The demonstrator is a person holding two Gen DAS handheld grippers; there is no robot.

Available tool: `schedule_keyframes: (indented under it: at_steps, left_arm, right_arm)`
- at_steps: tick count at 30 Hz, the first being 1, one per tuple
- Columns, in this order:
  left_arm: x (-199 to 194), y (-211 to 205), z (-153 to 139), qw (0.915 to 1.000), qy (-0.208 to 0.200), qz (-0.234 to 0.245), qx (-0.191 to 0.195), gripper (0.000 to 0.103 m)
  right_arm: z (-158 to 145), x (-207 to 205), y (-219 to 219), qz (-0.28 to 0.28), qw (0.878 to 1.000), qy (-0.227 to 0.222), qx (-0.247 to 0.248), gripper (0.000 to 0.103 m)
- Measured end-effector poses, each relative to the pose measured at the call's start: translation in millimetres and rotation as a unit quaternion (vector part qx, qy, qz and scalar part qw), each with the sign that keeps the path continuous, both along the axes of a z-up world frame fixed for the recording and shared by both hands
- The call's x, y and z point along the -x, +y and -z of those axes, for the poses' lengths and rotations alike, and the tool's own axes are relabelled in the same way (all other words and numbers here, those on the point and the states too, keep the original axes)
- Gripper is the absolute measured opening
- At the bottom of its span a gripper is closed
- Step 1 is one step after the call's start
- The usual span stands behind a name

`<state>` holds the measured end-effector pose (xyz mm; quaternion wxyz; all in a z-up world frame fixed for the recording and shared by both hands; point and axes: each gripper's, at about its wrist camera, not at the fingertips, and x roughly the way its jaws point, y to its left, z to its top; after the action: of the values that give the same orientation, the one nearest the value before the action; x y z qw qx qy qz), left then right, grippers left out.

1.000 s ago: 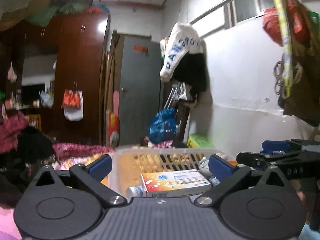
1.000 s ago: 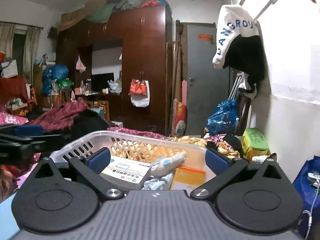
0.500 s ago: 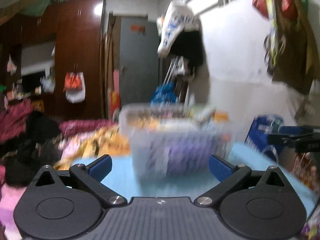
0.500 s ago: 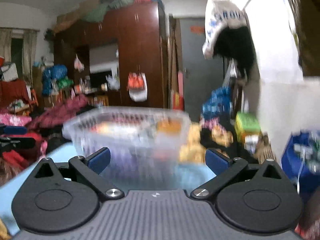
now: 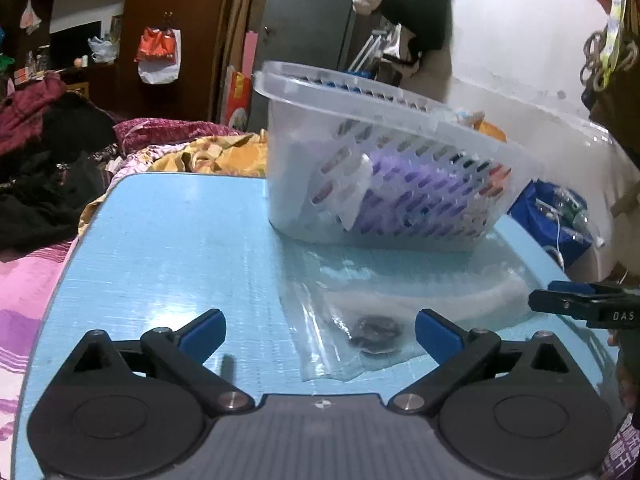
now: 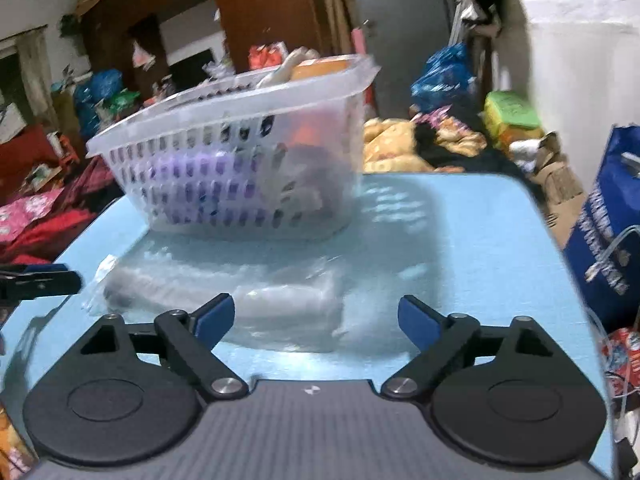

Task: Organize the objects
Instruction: 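Move both grippers to the clear plastic bag and pinch it, then lift the plastic bag into the basket and open both grippers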

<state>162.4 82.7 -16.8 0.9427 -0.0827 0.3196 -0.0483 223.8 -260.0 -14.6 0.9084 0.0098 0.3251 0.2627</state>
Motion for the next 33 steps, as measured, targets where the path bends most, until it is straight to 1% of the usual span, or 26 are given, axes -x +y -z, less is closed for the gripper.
schedule_keyframes:
  at_steps: [4, 6, 10, 12, 13, 14, 15, 16, 17, 18, 19, 21, 22, 23, 24, 25, 27, 30, 33]
  left_arm:
    - [-5.7, -7.8, 5.0, 0.9999, 0.011, 0.009, -0.003, 0.102]
    - [-8.7, -10.8, 7.0, 0.9998, 0.016, 0.013, -0.004, 0.101]
    - [-14.1, -19.0, 9.4, 0.9994, 0.019, 0.013, -0.025, 0.1]
    - [-16.9, -23.1, 9.4, 0.9992, 0.019, 0.017, -0.03, 0.1]
    - [-17.7, -26.1, 9.7, 0.9989, 0.019, 0.019, -0.039, 0.099]
    - [-17.8, -29.6, 9.8, 0.9984, 0.017, 0.017, -0.051, 0.094]
    - [-17.3, -33.9, 9.8, 0.9977, 0.015, 0.014, -0.065, 0.084]
    - [-15.8, -38.3, 9.5, 0.9968, 0.012, 0.017, -0.078, 0.079]
    - [-14.7, -41.1, 8.5, 0.9964, 0.009, 0.022, -0.081, 0.067]
    - [-13.3, -43.3, 7.4, 0.9963, 0.008, 0.028, -0.081, 0.06]
    - [-11.9, -45.2, 6.5, 0.9962, 0.007, 0.03, -0.081, 0.056]
    - [-10.8, -47.2, 5.9, 0.9963, 0.004, 0.036, -0.078, 0.044]
    - [-9.8, -46.8, 5.7, 0.9966, 0.002, 0.038, -0.073, 0.04]
    - [-9.1, -45.4, 5.2, 0.9971, 0.001, 0.043, -0.063, 0.029]
    - [-8.2, -43.2, 4.6, 0.9976, 0.001, 0.049, -0.05, 0.026]
    - [-7.2, -42.9, 4.4, 0.9978, -0.003, 0.047, -0.047, 0.026]
    - [-2.5, -45.4, 2.8, 0.997, -0.018, 0.044, -0.061, 0.023]
    - [8.5, -46.9, -5.1, 0.9957, -0.046, 0.049, -0.064, 0.022]
    - [19.9, -48.4, -17.8, 0.9933, -0.073, 0.055, -0.07, 0.022]
  right_arm:
    - [5.5, 4.1, 3.9, -0.011, 1.0, 0.0, 0.007, 0.083]
    - [7.5, 4.8, 7.5, -0.019, 1.0, 0.003, 0.014, 0.073]
    - [8.9, 7.3, 15.3, -0.025, 0.999, -0.008, 0.038, 0.067]
    - [8.4, 8.4, 18.3, -0.025, 0.998, -0.015, 0.05, 0.058]
    - [8.5, 9.2, 19.8, -0.024, 0.998, -0.019, 0.058, 0.057]
    - [8.6, 10.5, 20.9, -0.025, 0.997, -0.025, 0.065, 0.052]
    - [8.8, 12.0, 21.3, -0.026, 0.997, -0.028, 0.07, 0.049]
    - [8.9, 13.9, 20.8, -0.027, 0.997, -0.031, 0.071, 0.047]
    - [8.9, 15.3, 20.3, -0.028, 0.996, -0.033, 0.073, 0.044]
    - [8.7, 16.2, 19.6, -0.03, 0.996, -0.035, 0.074, 0.04]
    - [8.4, 16.8, 18.6, -0.032, 0.996, -0.037, 0.074, 0.038]
    - [7.9, 18.3, 18.5, -0.034, 0.996, -0.039, 0.074, 0.031]
    - [7.7, 19.0, 18.4, -0.035, 0.996, -0.039, 0.075, 0.029]
    - [7.5, 19.4, 17.9, -0.037, 0.996, -0.039, 0.075, 0.027]
    - [7.2, 19.8, 17.1, -0.037, 0.996, -0.038, 0.074, 0.023]
    - [6.7, 20.8, 16.2, -0.038, 0.996, -0.039, 0.07, 0.022]
    - [5.3, 24.3, 15.4, -0.041, 0.996, -0.043, 0.068, 0.016]
    - [0.4, 31.1, 15.9, -0.04, 0.995, -0.058, 0.07, 0.014]
    - [-10.8, 36.7, 12.9, -0.04, 0.995, -0.072, 0.057, 0.013]
